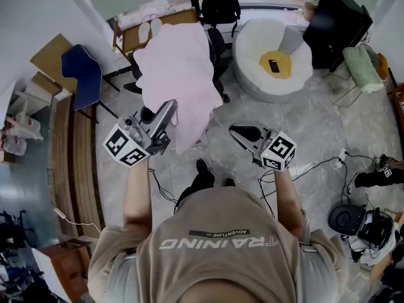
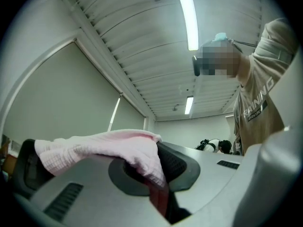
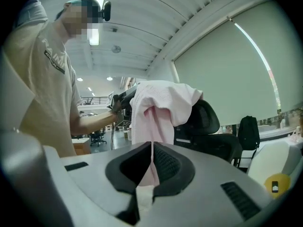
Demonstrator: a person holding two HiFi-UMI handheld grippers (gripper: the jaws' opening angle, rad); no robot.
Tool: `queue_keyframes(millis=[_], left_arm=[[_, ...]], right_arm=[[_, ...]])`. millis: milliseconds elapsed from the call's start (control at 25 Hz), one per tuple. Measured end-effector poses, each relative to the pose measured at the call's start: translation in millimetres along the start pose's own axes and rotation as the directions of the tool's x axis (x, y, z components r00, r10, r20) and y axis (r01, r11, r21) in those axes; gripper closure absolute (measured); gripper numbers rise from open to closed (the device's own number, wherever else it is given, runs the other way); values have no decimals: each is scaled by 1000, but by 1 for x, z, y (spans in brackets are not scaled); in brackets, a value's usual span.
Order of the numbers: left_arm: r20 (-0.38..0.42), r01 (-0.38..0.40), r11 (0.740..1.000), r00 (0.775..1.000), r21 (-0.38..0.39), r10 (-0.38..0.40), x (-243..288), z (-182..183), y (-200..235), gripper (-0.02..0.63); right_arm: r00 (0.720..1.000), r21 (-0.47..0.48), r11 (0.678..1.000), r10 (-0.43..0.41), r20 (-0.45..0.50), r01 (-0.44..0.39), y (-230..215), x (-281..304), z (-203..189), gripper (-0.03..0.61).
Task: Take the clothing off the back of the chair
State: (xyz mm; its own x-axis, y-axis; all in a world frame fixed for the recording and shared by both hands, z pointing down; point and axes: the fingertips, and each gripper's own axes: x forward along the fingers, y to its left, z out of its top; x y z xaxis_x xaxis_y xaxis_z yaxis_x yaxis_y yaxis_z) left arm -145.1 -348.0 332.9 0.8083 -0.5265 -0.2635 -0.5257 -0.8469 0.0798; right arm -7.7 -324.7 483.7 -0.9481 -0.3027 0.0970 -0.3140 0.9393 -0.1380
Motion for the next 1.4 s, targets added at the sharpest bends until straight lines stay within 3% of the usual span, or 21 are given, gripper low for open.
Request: queue_keyframes(millis=[160, 320, 600, 1000, 1400], left_arm=[[40, -57, 998, 998, 9, 57, -28, 5, -40, 569], [58, -69, 998, 996, -1, 69, -30, 9, -39, 569], [81, -36, 999, 996, -22, 38, -74, 17, -76, 569], [24, 62, 998, 998, -33, -61, -120, 16, -119, 571], [33, 30, 999, 999, -34, -28, -133, 13, -156, 571]], right_arm=[[999, 8, 999, 35, -20, -34, 34, -22, -19, 541], [998, 20, 998, 54, -22, -54, 31, -24, -18, 541], [1000, 9, 1000, 14, -4, -14, 70, -25, -16, 540], [994, -10, 995, -103, 41, 104, 142, -31, -11, 540], [993, -62, 992, -103, 61, 107, 163, -54, 2, 541]])
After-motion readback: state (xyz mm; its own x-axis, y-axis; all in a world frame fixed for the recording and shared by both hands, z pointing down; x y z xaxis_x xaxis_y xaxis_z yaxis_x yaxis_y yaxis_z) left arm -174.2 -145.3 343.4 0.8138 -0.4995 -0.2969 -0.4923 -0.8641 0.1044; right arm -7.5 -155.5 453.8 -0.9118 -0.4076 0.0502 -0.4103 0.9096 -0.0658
